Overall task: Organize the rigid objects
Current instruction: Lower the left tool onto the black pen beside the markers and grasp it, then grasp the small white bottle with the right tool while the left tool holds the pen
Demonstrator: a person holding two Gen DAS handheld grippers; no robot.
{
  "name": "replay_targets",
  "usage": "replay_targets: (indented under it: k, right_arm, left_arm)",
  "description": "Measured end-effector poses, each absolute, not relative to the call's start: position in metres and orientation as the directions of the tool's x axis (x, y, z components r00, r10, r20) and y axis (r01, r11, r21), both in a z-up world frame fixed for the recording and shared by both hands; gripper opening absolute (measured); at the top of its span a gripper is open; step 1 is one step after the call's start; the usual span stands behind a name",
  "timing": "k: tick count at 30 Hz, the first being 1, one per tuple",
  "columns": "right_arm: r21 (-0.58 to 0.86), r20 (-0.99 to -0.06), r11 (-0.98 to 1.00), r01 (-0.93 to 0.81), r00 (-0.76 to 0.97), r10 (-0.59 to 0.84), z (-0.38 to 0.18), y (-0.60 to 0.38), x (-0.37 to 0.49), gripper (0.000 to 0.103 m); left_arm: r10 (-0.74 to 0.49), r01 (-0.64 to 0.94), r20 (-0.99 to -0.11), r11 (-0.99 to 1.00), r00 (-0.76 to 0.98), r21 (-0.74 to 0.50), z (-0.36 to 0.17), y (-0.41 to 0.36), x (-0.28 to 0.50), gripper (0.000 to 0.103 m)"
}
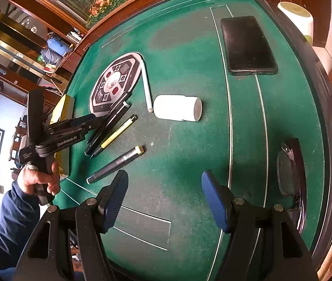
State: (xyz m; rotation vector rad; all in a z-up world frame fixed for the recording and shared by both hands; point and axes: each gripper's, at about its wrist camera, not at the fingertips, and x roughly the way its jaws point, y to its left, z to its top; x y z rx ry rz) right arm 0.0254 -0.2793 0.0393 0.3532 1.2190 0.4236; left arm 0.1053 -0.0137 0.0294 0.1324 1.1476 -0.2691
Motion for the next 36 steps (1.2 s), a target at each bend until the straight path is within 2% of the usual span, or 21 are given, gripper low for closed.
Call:
replay_targets:
  k: [5, 8, 10, 12, 16, 26, 32, 33, 35, 36]
  right_arm:
    - [0.480, -0.823, 0.871, -0.104, 0.289, 0.489, 0.037, -0.284, 0.021, 0.064]
    - [0.480, -0.824, 0.871, -0.101, 0.289, 0.488, 0.037, -0.284, 0.020, 0.064]
    - [0.482, -0.823, 0.870, -0.102, 0.288, 0.489, 0.037, -0.283, 0.020, 0.064]
    - [0.479, -0.823, 0.871, -0.112, 0.287, 0.490, 0.038, -0.281, 0.021, 0.064]
    - [0.434, -0.838, 0.887, -0.155, 0.292, 0.461, 0.042, -0.277, 0.027, 0.064]
    - [0.070, -0.905, 0.864, -0.498, 0.332, 0.265, 0.046, -0.231, 0.081, 0.064]
    - [0.049, -0.932, 0.778, -0.626, 0.252, 0.262, 0.020, -0.211, 0.115, 0.064]
    - [0.050, -0.935, 0.776, -0.628, 0.243, 0.258, 0.016, -0.210, 0.118, 0.063]
    - [0.083, -0.941, 0.772, -0.630, 0.205, 0.268, 0.008, -0.208, 0.120, 0.047]
    - [0.082, -0.945, 0.776, -0.625, 0.200, 0.260, 0.006, -0.207, 0.120, 0.033]
  left_arm:
    - [-0.164, 0.353, -0.923, 0.935, 0.347, -0.034, 0.021, -0.023, 0.115, 0.038]
    - [-0.144, 0.390, -0.919, 0.921, 0.367, 0.011, 0.019, -0.033, 0.115, 0.038]
    - [-0.131, 0.361, -0.913, 0.932, 0.387, 0.020, 0.019, -0.035, 0.117, 0.028]
    - [-0.115, 0.307, -0.906, 0.951, 0.407, 0.018, 0.019, -0.031, 0.118, 0.011]
    - [-0.085, 0.220, -0.907, 0.975, 0.412, 0.008, 0.019, -0.017, 0.110, 0.010]
    - [-0.102, 0.081, -0.911, 0.994, 0.401, -0.076, 0.016, 0.017, 0.068, 0.009]
    - [-0.093, 0.079, -0.909, 0.995, 0.405, -0.066, 0.016, 0.011, 0.069, 0.009]
    - [-0.097, 0.076, -0.909, 0.994, 0.405, -0.073, 0.016, 0.012, 0.071, 0.009]
    - [-0.101, 0.069, -0.907, 0.994, 0.409, -0.079, 0.016, 0.016, 0.073, 0.009]
    - [-0.099, 0.063, -0.904, 0.995, 0.415, -0.080, 0.016, 0.016, 0.072, 0.009]
